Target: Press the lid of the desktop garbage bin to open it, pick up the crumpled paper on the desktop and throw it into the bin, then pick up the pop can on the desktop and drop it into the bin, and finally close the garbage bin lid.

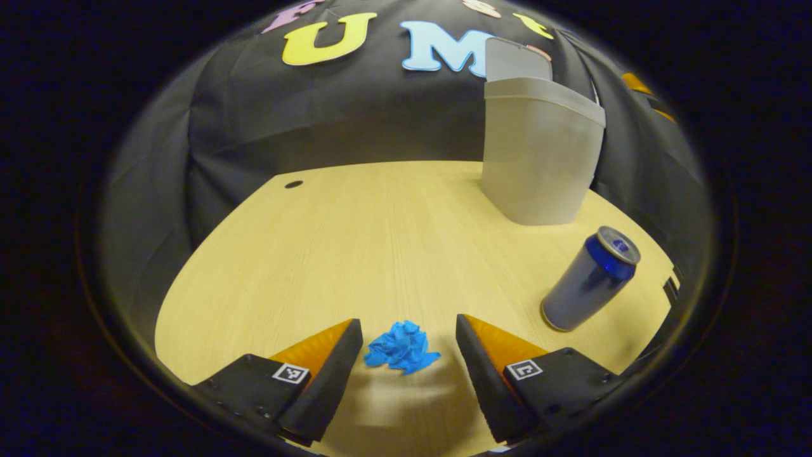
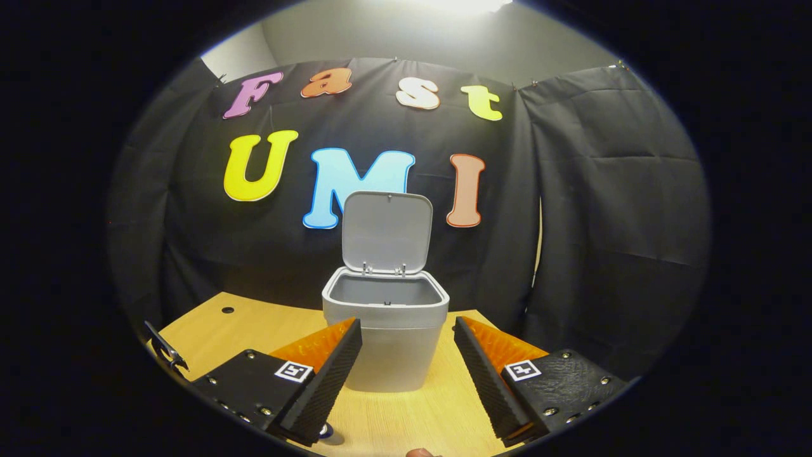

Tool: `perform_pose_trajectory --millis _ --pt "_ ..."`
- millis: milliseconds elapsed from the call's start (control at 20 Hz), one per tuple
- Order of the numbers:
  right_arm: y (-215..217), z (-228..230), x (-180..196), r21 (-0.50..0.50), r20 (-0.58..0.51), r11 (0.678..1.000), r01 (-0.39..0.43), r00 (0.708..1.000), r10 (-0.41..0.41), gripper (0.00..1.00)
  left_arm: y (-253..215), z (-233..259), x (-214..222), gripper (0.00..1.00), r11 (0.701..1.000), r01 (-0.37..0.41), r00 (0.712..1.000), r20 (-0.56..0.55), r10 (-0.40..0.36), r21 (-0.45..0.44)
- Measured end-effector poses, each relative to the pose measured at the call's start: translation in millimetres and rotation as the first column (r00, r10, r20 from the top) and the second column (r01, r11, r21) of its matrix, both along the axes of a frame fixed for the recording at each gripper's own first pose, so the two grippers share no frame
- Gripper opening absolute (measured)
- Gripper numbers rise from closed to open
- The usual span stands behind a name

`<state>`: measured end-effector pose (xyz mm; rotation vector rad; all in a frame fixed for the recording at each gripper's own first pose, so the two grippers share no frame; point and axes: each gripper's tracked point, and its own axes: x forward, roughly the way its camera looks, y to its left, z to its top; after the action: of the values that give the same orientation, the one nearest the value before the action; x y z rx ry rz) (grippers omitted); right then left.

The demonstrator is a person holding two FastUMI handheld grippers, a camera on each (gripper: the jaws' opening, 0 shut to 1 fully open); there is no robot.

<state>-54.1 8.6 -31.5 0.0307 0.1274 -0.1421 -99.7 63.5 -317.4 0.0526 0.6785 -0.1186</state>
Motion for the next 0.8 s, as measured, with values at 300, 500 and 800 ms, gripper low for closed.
perform_pose_trajectory --millis 300,500,800 --pt "13 12 -1 -0.01 -0.01 1.0 0.014 1.0 -0.014 0.94 11 -21 -3 0.9 0.999 0.034 0.999 -0.035 -0.034 0.005" --pt "16 23 4 0.003 0.011 1.0 0.024 1.0 -0.024 0.94 19 -21 2 0.66 0.999 0.024 0.999 -0.023 -0.023 0.024" --pt "15 23 2 -0.015 0.024 1.0 0.001 1.0 -0.001 0.94 24 -18 4 0.29 0.999 0.001 1.0 -0.012 -0.001 0.032"
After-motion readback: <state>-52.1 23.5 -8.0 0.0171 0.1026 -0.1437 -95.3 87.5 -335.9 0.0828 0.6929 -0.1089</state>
